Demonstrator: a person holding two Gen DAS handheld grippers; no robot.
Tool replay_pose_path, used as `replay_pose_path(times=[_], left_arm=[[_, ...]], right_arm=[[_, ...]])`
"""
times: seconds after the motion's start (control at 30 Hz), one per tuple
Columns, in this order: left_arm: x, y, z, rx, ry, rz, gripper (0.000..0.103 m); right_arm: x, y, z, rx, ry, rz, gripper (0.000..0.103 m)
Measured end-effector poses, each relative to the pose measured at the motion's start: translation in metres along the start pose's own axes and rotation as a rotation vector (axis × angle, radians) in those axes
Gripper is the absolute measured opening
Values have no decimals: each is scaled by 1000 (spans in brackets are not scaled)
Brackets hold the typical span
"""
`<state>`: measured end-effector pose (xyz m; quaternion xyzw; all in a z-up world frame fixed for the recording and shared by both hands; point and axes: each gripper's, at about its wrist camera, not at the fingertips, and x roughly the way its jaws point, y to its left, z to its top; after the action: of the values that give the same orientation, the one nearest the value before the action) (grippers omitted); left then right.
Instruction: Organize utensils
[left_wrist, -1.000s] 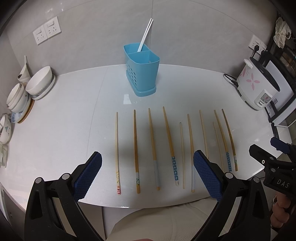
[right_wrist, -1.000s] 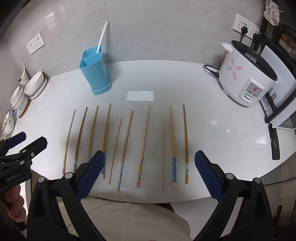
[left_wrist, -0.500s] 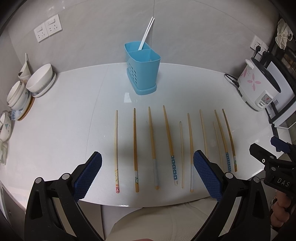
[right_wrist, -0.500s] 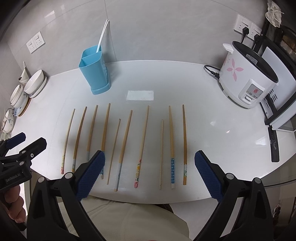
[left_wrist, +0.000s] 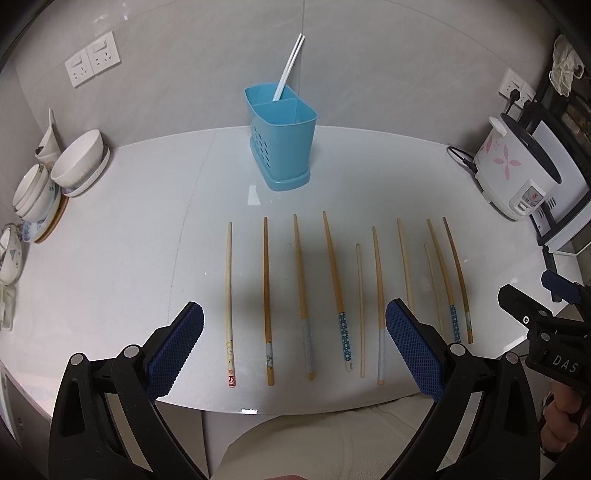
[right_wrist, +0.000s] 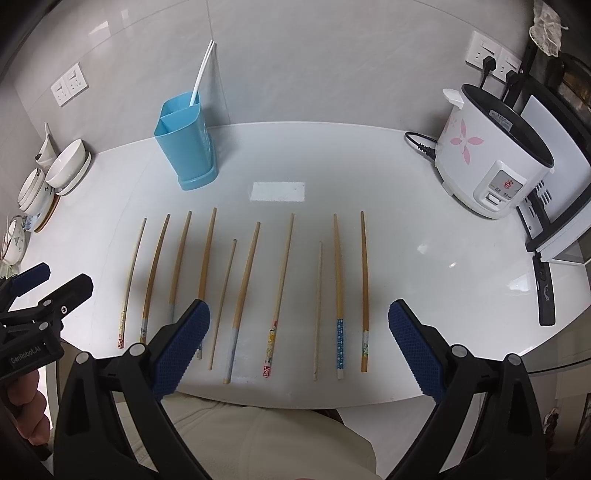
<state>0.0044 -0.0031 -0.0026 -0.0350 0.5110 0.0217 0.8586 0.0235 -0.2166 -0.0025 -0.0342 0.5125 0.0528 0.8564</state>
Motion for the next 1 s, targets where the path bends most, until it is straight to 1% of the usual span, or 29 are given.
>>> replay_pose_path(times=[0.37,1.0], left_arm=[[4,-3,-1,3,14,-4,97],[4,-5,-3,7,7,-11,97]], right_arm=[[2,-1,-1,1,5,3,93],[2,-2,-3,8,9,-5,93]])
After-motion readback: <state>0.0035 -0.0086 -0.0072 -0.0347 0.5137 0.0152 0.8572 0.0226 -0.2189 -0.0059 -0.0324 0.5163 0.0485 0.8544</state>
